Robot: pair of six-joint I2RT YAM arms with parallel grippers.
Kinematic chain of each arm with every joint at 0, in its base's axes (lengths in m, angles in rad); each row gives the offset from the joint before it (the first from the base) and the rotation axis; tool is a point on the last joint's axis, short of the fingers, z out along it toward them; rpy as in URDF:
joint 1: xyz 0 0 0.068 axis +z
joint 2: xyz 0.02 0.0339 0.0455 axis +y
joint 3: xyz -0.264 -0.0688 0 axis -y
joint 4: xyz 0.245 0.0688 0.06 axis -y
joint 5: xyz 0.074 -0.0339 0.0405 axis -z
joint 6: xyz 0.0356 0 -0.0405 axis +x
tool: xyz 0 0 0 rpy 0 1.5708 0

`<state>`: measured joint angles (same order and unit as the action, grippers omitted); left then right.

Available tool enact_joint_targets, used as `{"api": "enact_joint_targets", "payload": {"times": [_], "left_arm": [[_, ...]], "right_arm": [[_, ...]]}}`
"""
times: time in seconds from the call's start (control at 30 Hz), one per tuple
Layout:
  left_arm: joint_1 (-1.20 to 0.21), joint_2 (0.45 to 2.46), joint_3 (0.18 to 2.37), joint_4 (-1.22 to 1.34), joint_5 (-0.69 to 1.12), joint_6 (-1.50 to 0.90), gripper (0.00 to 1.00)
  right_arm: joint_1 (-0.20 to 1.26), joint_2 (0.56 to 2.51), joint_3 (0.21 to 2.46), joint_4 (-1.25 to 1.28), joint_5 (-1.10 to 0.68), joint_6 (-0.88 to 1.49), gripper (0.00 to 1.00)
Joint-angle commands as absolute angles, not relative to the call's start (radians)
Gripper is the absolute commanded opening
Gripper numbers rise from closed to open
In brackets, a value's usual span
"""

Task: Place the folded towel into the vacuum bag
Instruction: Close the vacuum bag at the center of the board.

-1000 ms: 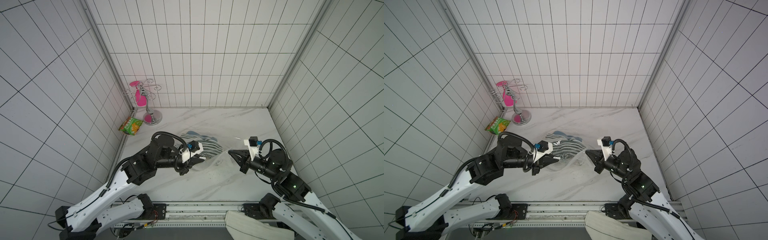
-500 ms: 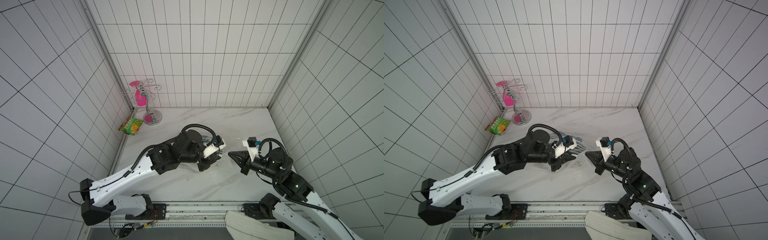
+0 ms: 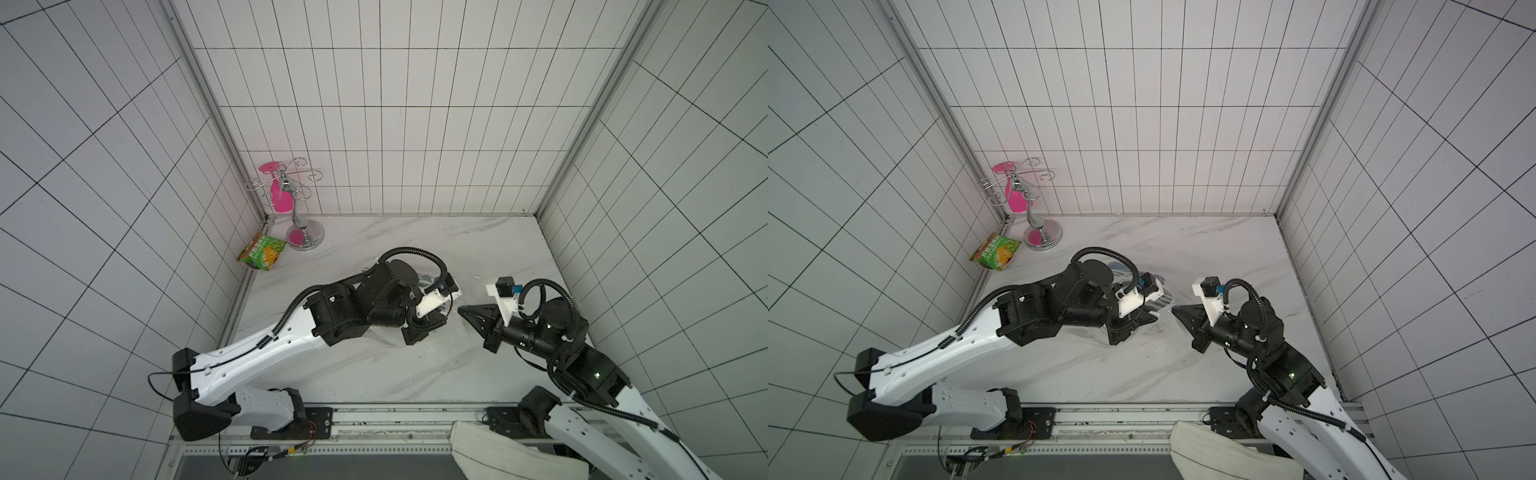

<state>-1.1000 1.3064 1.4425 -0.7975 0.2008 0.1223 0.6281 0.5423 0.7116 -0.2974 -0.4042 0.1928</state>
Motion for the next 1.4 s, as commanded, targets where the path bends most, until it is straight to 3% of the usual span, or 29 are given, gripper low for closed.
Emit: {"api": "enact_joint_targets", "payload": {"times": [0.0,0.63,1.2,1.37], "left_arm": [[-1.103,1.325,1.484,-0.827,0.182,0.120,0.00],[-1.144,1.407,1.560,-0.906,0.075,0.134,0.00],[-1.162,1.429,1.468,-0.839,-0.090,0.076,0.03],[-1.163,1.386,1.418,-0.740,-0.021,0.010,0.04]], "right_arm": [[0.624,0.531,0.752,-0.274,-0.428,0.170,0.00],[0.624,0.518,0.756,-0.258,-0.465,0.208,0.00],[0.623,0.478,0.771,-0.256,-0.503,0.249,0.00],[0.624,0.485,0.755,-0.239,-0.518,0.256,0.00]]}}
